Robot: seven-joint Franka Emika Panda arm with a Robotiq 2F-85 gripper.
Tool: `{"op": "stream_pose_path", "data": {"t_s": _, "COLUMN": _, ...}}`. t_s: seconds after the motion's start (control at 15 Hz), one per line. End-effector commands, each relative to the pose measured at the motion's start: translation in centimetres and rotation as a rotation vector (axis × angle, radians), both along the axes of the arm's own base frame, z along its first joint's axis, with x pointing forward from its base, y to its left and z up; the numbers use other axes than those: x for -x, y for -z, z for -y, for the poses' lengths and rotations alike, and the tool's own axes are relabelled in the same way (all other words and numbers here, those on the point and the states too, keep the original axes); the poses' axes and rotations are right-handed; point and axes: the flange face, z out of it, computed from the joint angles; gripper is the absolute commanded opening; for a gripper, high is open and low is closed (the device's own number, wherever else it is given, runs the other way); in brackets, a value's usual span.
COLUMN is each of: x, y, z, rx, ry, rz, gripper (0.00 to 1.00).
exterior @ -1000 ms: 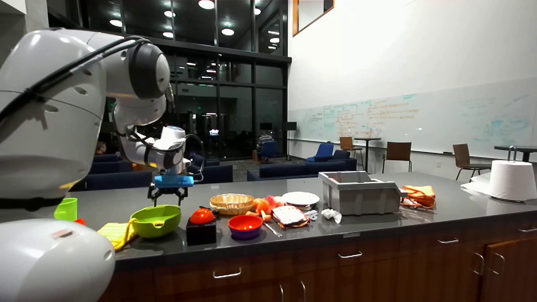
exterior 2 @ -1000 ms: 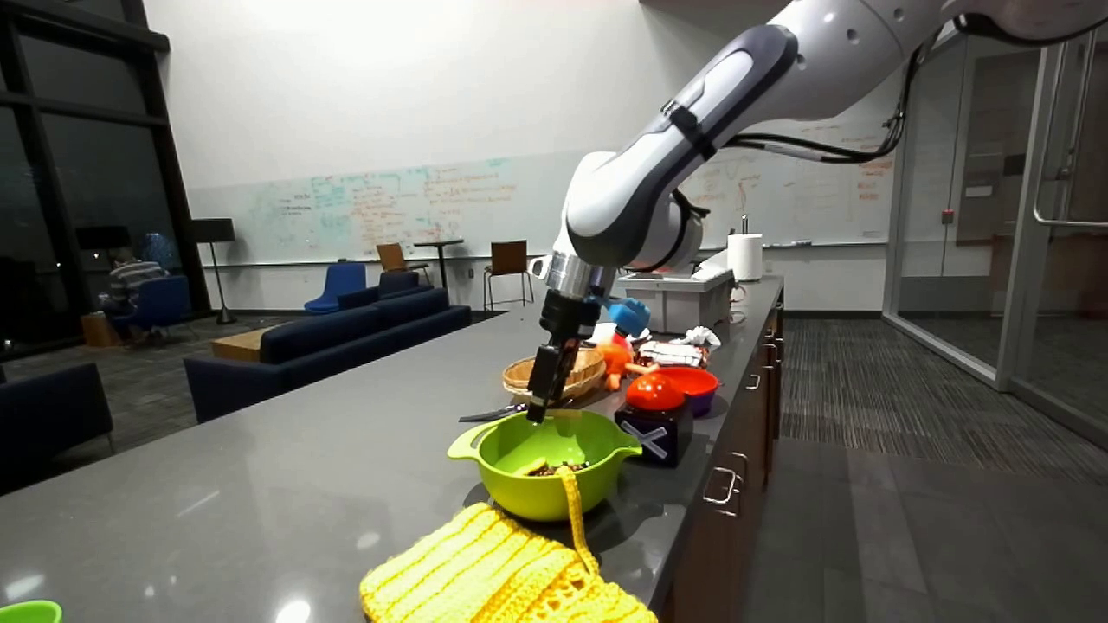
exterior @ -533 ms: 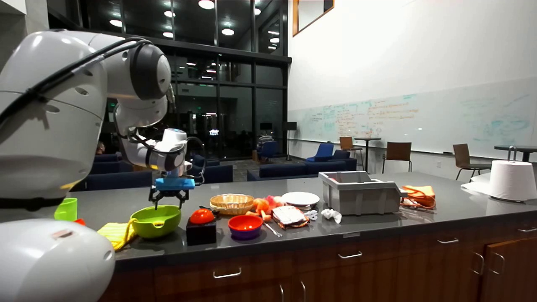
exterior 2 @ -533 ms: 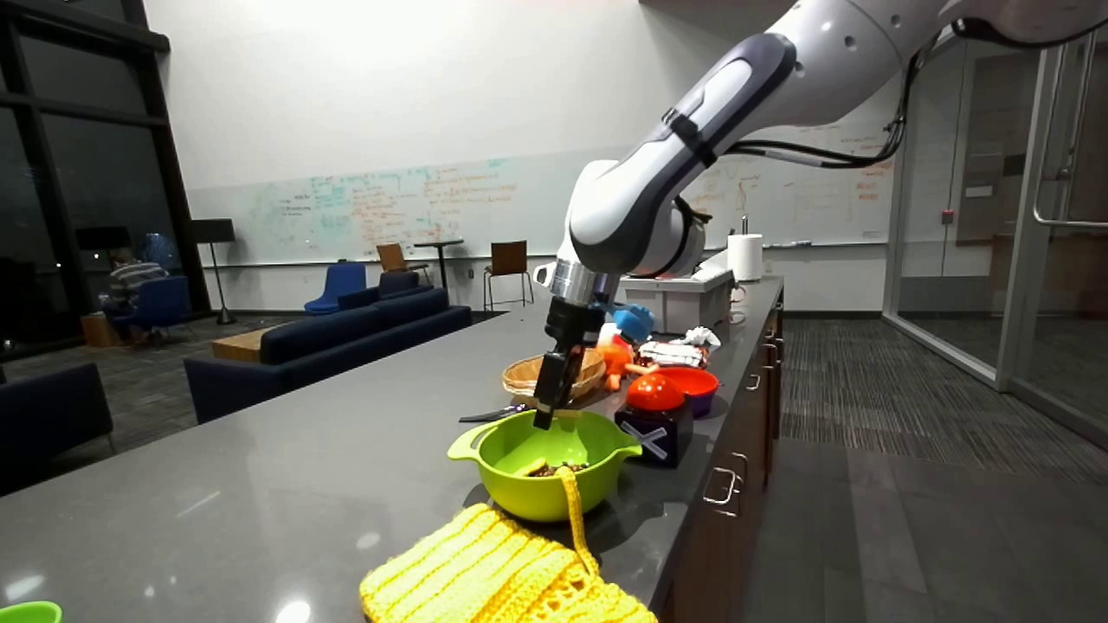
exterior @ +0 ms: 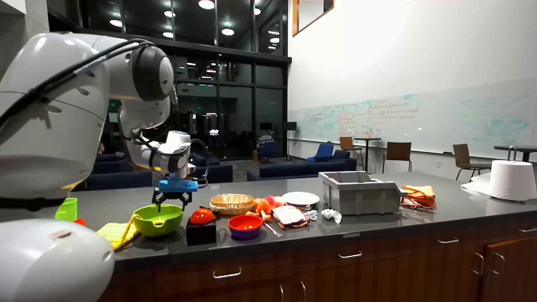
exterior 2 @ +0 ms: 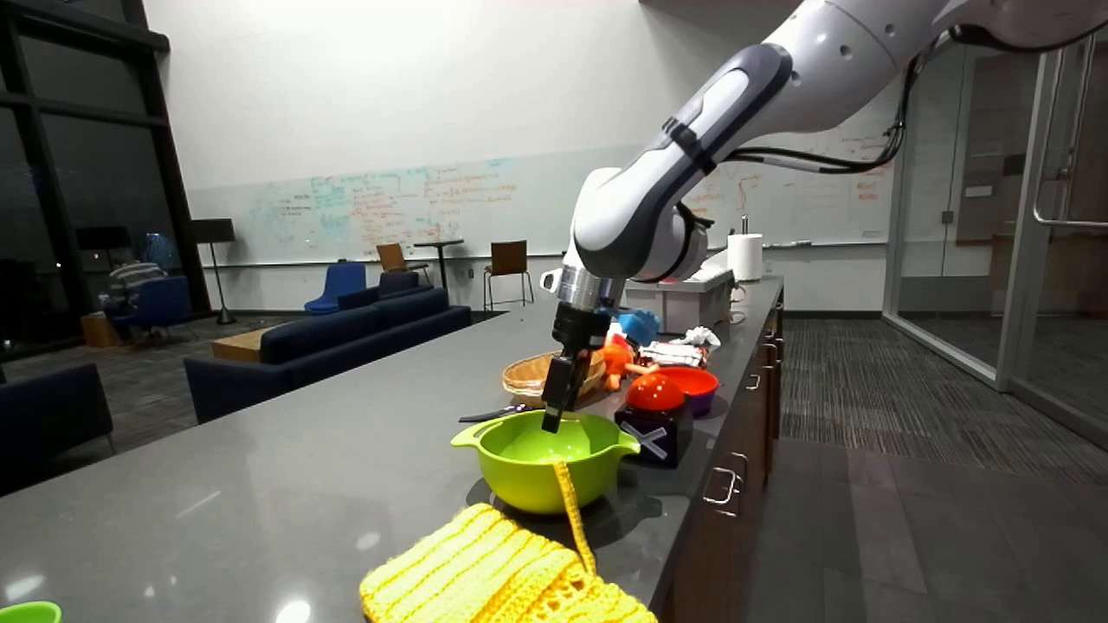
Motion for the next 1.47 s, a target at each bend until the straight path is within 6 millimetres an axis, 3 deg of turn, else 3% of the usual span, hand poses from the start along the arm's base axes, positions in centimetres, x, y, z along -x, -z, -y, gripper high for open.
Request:
{"op": "stream_pose_path", "data": {"t_s": 0.0, "x": -0.3, "y": 0.1, "z": 0.5, "rx": 0.008, "ry": -0.007, "rz": -0.009, "gripper": 1.00}}
{"op": "stream_pose_path", "data": {"t_s": 0.6, "x": -0.2, "y": -1.2, "z": -0.4, "rx": 0.011, "ry": -0.030, "rz": 0.016, "gripper": 1.00}}
{"op": "stream_pose_path", "data": {"t_s": 1.4, "x": -1.2, "y": 1.0, "z": 1.6, "rx": 0.023, "ry": 0.014, "rz": -0.035, "gripper": 1.00}}
